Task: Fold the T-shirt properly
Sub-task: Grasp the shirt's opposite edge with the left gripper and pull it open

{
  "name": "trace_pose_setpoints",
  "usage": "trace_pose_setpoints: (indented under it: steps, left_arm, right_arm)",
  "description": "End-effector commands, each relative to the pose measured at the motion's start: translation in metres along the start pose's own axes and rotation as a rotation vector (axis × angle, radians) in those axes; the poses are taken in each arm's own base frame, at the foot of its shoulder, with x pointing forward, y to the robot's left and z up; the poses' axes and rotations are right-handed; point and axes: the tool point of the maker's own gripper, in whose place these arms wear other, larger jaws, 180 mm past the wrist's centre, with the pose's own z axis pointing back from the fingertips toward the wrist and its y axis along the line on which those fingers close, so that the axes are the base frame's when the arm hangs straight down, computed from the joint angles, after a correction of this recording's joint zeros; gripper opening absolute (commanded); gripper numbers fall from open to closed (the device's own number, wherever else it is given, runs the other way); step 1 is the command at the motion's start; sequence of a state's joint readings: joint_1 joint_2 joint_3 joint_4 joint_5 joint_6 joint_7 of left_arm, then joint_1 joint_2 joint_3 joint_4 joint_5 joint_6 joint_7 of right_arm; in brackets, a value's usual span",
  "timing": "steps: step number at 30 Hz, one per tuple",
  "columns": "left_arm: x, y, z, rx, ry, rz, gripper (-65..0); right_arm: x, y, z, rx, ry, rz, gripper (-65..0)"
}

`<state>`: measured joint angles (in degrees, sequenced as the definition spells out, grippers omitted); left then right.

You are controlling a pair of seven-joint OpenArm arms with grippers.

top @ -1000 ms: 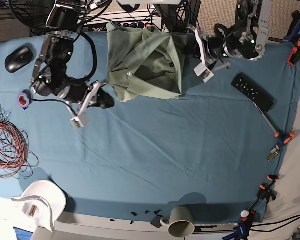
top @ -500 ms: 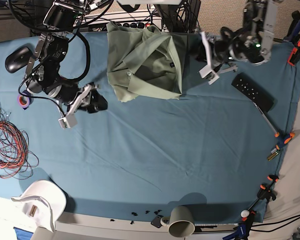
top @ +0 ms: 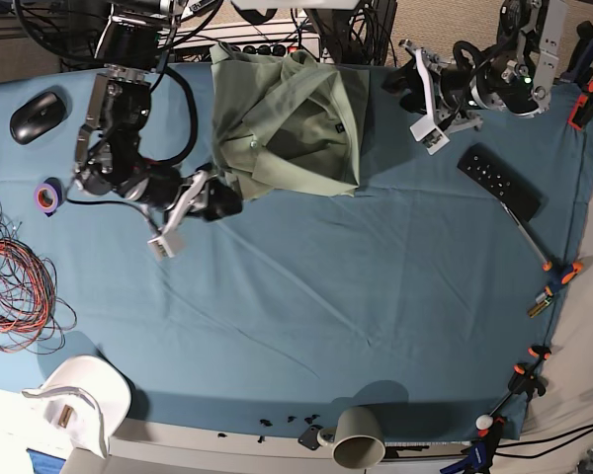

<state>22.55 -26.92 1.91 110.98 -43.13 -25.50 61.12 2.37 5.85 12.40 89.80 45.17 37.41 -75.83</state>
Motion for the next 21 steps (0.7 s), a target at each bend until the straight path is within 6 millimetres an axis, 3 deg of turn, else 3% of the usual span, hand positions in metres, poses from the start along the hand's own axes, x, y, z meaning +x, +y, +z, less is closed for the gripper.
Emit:
trace_pose_setpoints:
  steps: [1,9,15,21]
  left_arm:
    - [-0.011,-0.001,0.001,0.002,0.05,-0.003,-38.8]
    - [-0.004,-0.016,-0.004,-0.059,0.015,0.008,-38.8]
    - [-0.004,-0.022,-0.004,-0.088,0.012,0.013,-38.8]
    - [-0.003,-0.03,-0.006,-0.118,-0.004,0.015,-38.8]
  right_arm:
    - [0.013,0.003,0.001,0.017,-0.037,0.017,-41.7]
    - [-0.003,0.027,-0.018,0.117,0.037,0.017,-41.9]
    - [-0.005,0.023,-0.018,0.099,0.046,0.021,-64.9]
    - [-0.005,0.02,-0.018,0.083,0.047,0.026,-65.0]
